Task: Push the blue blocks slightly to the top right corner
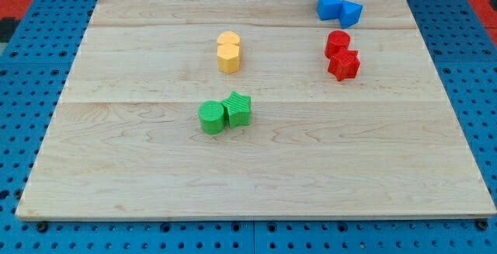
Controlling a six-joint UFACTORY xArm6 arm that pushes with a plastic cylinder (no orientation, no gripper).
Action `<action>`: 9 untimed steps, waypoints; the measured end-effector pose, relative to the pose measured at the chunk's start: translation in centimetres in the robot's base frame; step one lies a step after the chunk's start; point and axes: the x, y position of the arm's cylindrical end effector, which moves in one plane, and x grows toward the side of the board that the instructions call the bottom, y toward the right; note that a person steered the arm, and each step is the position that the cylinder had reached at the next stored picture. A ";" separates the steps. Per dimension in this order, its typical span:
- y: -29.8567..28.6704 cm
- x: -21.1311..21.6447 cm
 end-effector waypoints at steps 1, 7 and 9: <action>4.1 0.0; -2.8 1.8; -7.4 1.8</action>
